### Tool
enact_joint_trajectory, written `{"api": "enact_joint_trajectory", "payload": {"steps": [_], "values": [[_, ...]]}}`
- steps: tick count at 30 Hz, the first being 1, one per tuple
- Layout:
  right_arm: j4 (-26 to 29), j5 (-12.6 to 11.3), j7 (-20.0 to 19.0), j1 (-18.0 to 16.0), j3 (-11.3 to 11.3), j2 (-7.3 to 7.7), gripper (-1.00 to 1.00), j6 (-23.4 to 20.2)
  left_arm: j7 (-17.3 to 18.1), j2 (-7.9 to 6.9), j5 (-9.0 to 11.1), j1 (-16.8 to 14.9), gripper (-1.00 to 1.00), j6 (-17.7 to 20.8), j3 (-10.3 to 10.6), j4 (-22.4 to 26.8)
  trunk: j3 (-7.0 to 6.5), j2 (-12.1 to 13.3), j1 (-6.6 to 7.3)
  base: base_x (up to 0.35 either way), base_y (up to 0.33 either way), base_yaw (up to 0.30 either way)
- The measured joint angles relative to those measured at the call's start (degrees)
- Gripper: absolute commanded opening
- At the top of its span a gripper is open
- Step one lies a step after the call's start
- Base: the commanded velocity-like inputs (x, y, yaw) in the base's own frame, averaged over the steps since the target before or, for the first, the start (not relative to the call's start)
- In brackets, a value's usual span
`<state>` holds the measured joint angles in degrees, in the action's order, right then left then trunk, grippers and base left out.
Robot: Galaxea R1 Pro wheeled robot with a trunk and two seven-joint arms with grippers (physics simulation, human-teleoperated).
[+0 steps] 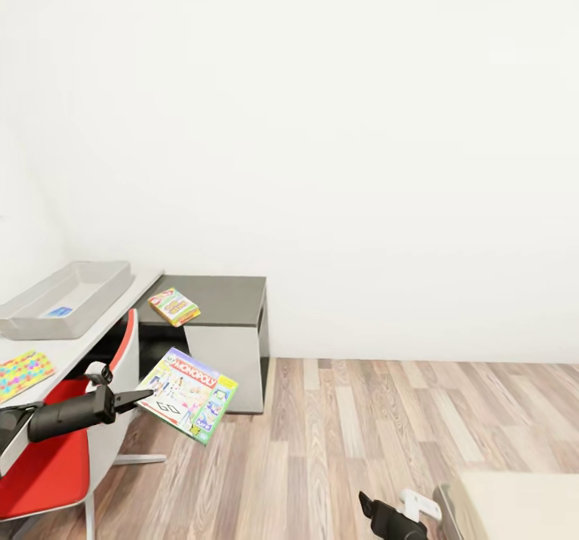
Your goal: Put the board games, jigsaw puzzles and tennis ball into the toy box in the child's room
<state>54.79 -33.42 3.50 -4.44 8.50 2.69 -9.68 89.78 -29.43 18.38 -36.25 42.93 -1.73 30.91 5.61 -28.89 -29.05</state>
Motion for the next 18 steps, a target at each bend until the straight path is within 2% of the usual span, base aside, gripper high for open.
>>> {"api": "enact_joint_trajectory", "payload": {"steps": [18], "values": [[0.0, 0.1, 0.0, 0.0, 0.0, -0.03, 1.00, 0.1, 0.0, 0.00, 0.0, 0.0, -1.00, 0.0, 0.4, 0.0, 0.00, 0.0, -0.01, 0.212, -0.095, 0.000]]}}
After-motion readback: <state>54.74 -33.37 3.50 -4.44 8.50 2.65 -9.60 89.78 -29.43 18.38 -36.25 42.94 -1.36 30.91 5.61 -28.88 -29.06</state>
